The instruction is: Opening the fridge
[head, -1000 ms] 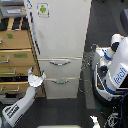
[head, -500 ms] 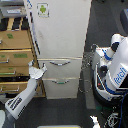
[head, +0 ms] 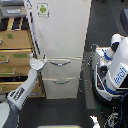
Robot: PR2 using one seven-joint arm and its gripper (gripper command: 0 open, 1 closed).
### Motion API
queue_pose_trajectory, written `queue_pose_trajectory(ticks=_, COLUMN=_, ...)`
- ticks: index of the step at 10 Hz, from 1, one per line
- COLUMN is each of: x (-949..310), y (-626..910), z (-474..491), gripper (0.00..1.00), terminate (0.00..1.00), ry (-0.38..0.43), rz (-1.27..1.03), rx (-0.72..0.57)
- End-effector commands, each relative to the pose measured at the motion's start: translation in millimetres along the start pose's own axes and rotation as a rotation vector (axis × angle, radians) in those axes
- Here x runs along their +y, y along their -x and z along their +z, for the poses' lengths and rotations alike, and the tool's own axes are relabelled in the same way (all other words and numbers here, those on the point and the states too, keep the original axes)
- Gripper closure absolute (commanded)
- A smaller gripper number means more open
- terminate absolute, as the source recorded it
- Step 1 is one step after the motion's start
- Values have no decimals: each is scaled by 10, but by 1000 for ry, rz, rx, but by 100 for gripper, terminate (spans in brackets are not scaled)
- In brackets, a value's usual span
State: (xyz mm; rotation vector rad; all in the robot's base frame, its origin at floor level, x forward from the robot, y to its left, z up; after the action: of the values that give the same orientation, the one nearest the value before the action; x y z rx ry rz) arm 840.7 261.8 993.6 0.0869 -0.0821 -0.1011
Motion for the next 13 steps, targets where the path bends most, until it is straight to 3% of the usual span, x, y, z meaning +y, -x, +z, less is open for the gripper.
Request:
queue_pose_trajectory(ticks=1, x=555, y=-598, z=361, gripper=0, terminate=0, ry=-87, rz=10, rx=-31)
queue_pose_trajectory(ticks=3, x=597, y=-701, z=447, gripper=0, terminate=0, ry=-86, rz=3, rx=-40)
queue_pose_trajectory(ticks=6, x=620, y=-843, z=526, gripper=0, terminate=0, ry=3, rz=17, rx=-20)
queue_pose_trajectory(ticks=7, x=432, y=-821, z=451, gripper=100, terminate=0, ry=54, rz=-49, rx=12)
queue_pose_trajectory(ticks=13, x=374, y=-829, z=383, gripper=100, terminate=0, ry=59, rz=-72, rx=7)
